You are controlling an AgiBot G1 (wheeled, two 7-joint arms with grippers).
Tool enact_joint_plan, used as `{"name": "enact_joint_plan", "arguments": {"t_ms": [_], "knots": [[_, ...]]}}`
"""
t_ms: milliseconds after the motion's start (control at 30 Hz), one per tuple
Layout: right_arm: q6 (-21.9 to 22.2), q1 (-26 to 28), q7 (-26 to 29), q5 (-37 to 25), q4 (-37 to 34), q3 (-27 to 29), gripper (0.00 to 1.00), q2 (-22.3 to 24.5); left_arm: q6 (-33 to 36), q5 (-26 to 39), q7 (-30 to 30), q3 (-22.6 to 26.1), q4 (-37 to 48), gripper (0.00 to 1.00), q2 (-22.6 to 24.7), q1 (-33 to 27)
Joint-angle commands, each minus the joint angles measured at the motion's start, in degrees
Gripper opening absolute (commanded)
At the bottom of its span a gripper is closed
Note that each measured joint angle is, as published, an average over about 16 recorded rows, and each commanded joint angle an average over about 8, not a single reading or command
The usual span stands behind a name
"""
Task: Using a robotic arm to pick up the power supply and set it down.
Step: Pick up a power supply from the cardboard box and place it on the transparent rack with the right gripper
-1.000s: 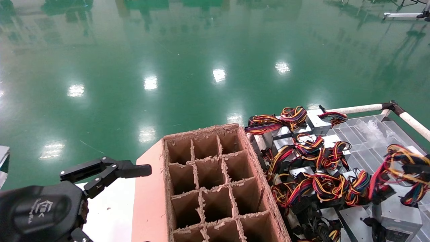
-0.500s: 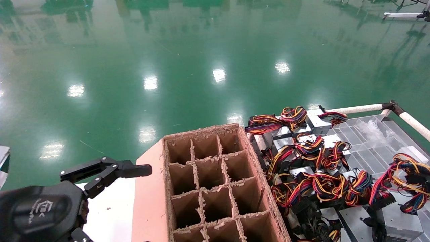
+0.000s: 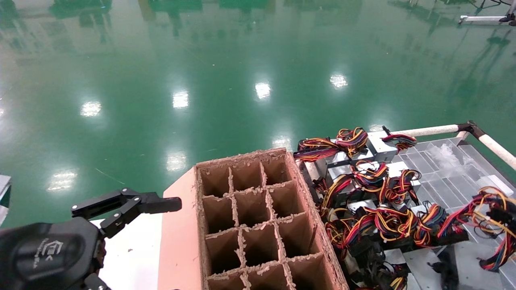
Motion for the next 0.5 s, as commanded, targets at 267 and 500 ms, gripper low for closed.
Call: {"name": "enact_joint_plan", "arguments": {"t_ms": [267,500], "knots": [[0.23,-8.54,-1.23,6.62,1.11,2.33,0.00,2.01,0.00,0.00,0.00,0.00,0.00,1.00,0.00,0.00],[0.43,-13.54,-1.92,9.92,1.45,3.25,0.00,3.18,0.00,0.00,0.00,0.00,0.00,1.00,0.00,0.00]]}}
